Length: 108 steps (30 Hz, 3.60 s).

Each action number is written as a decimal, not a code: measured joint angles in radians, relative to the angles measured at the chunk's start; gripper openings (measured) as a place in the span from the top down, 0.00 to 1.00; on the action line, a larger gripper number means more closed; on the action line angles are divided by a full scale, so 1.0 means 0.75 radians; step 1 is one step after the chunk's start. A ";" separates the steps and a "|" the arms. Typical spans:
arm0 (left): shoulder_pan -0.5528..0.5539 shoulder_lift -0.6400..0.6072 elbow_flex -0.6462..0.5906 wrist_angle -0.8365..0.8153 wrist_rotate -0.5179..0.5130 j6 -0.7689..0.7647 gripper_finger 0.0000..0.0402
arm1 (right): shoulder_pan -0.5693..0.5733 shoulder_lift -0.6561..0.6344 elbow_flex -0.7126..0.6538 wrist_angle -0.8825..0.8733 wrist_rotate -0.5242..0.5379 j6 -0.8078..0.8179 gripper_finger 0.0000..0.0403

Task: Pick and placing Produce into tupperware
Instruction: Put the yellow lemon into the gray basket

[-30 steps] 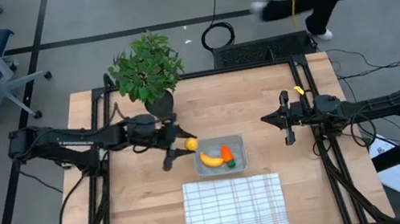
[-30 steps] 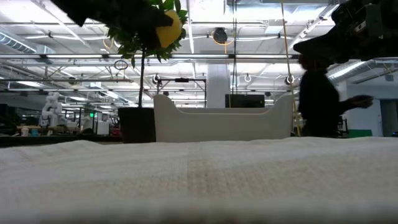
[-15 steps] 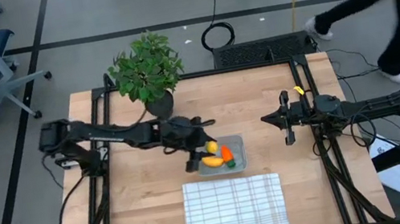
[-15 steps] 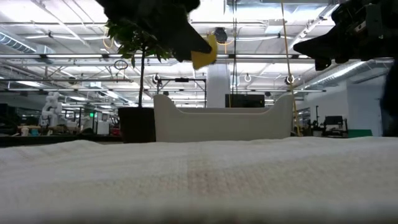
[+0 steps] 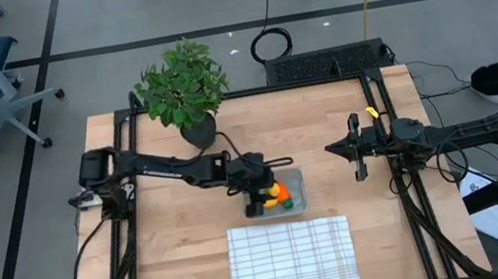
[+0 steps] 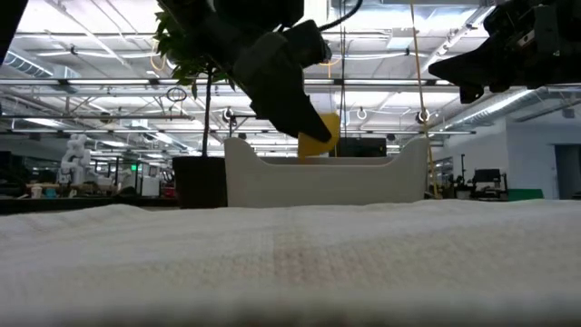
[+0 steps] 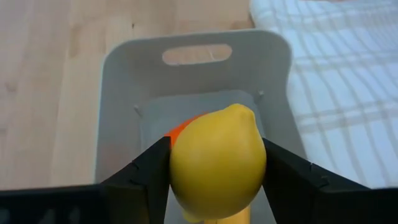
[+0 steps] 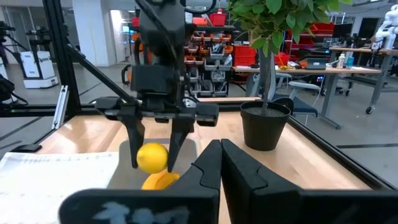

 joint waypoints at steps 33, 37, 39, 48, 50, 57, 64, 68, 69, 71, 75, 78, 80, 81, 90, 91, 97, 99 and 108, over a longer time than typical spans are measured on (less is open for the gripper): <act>-0.106 0.113 0.313 -0.528 -0.382 -0.191 0.47 | 0.000 0.000 0.000 0.016 0.000 -0.001 1.00; -0.129 0.239 0.460 -0.695 -0.393 -0.207 0.47 | 0.000 0.000 0.000 0.010 0.000 -0.001 1.00; -0.140 0.296 0.523 -0.768 -0.431 -0.214 0.47 | 0.000 0.000 -0.001 0.010 0.000 -0.001 1.00; -0.137 0.370 0.624 -0.856 -0.474 -0.251 0.47 | 0.000 0.000 -0.001 0.010 -0.001 -0.001 1.00; -0.126 0.370 0.625 -0.855 -0.473 -0.273 0.47 | -0.001 0.000 -0.001 0.013 -0.001 -0.001 1.00; -0.086 0.370 0.624 -0.866 -0.390 -0.299 0.47 | 0.000 0.000 -0.001 0.021 -0.001 0.017 1.00; -0.068 0.370 0.623 -0.865 -0.307 -0.294 0.47 | 0.000 0.000 -0.001 0.021 -0.001 0.019 1.00; -0.062 0.370 0.623 -0.864 -0.306 -0.293 0.47 | 0.000 0.000 -0.001 0.021 -0.001 0.019 1.00; -0.060 0.370 0.623 -0.864 -0.305 -0.293 0.47 | 0.000 0.000 -0.001 0.021 -0.001 0.019 1.00; -0.057 0.370 0.623 -0.863 -0.305 -0.293 0.47 | 0.000 0.000 -0.001 0.021 -0.001 0.019 1.00; -0.050 0.370 0.623 -0.848 -0.297 -0.296 0.47 | 0.000 0.000 -0.001 0.021 -0.001 0.019 1.00; -0.043 0.370 0.623 -0.847 -0.265 -0.296 0.47 | 0.000 0.000 -0.001 0.022 -0.001 0.029 1.00; -0.041 0.370 0.623 -0.846 -0.261 -0.297 0.47 | 0.000 0.000 -0.001 0.028 -0.001 0.029 1.00; -0.038 0.370 0.623 -0.845 -0.261 -0.297 0.47 | 0.000 0.000 -0.001 0.032 -0.001 0.029 1.00; -0.021 0.370 0.622 -0.853 -0.247 -0.296 0.47 | 0.000 0.000 -0.001 0.032 -0.001 0.029 1.00; -0.019 0.370 0.622 -0.853 -0.247 -0.296 0.47 | 0.000 0.000 -0.001 0.031 -0.001 0.029 1.00; -0.018 0.370 0.617 -0.852 -0.247 -0.292 0.47 | -0.001 0.000 -0.001 0.031 -0.001 0.029 1.00; -0.018 0.370 0.615 -0.855 -0.247 -0.295 0.47 | 0.000 0.000 -0.001 0.031 -0.001 0.029 1.00; -0.014 0.371 0.571 -0.837 -0.247 -0.301 0.47 | -0.001 0.000 -0.001 0.031 -0.001 0.029 1.00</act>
